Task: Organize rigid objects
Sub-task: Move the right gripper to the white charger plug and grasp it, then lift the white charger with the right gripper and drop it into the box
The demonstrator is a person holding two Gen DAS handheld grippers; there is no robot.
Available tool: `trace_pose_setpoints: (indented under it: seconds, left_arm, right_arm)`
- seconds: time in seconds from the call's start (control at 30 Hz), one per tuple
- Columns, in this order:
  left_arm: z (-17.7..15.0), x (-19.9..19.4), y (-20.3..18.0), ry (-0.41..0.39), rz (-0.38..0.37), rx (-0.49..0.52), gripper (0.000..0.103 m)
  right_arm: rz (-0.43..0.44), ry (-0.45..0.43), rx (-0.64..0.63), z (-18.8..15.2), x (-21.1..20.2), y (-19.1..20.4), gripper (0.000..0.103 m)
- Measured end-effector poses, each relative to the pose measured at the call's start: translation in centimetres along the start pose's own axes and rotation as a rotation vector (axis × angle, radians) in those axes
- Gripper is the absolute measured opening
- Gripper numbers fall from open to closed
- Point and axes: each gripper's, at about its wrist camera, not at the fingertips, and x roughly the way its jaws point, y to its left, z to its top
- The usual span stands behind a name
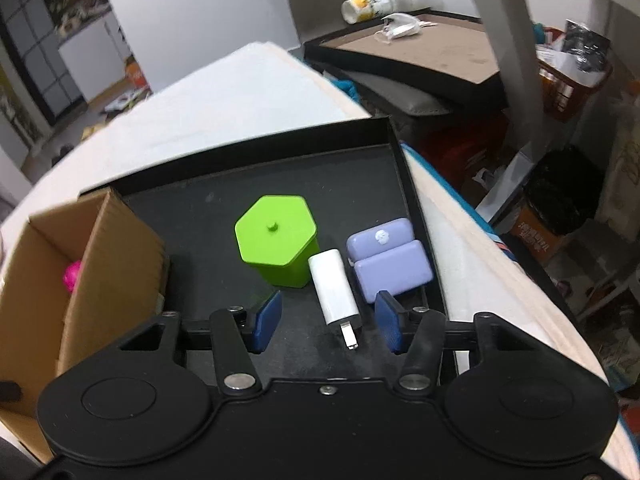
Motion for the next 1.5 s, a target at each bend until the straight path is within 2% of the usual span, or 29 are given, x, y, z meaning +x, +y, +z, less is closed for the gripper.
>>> trace_pose_setpoints:
  seconds: [0.3,0.4,0.47,0.5,0.73,1.27,1.5]
  left_arm:
    - [0.0,0.1,-0.4,0.002,0.018,0.007,0.013]
    - [-0.1,0.2,-0.4,0.002,0.024,0.013,0.013]
    - [-0.3,0.2,-0.4,-0.002,0.023,0.017,0.013]
    - [-0.3,0.2,-0.3,-0.007,0.023,0.019,0.013]
    - [-0.6,0.1,0.0,-0.037,0.013,0.011,0.013]
    - [-1.2,-0.5,0.3,-0.067,-0.013,0.006,0.013]
    - [-1.0,-0.6,0.5,-0.06,-0.031,0.025,0.013]
  right_arm:
    - [-0.021,0.032,-0.013,-0.1,2.0,0.2,0.049]
    - [-0.014,0.04,-0.019,-0.2,2.5,0.3,0.039]
    - [-0.019,0.054,-0.019,-0.3,2.9,0.3,0.022]
    - [-0.019,0.063,-0.02,-0.4,3.1,0.2,0.021]
    - [0.023,0.063,-0.022,-0.3,1.4,0.7,0.021]
    - [0.142,-0.064,0.029,1.3,-5.0,1.3,0.02]
    - [0.155,-0.117,0.019,2.4,-7.2,2.7,0.021]
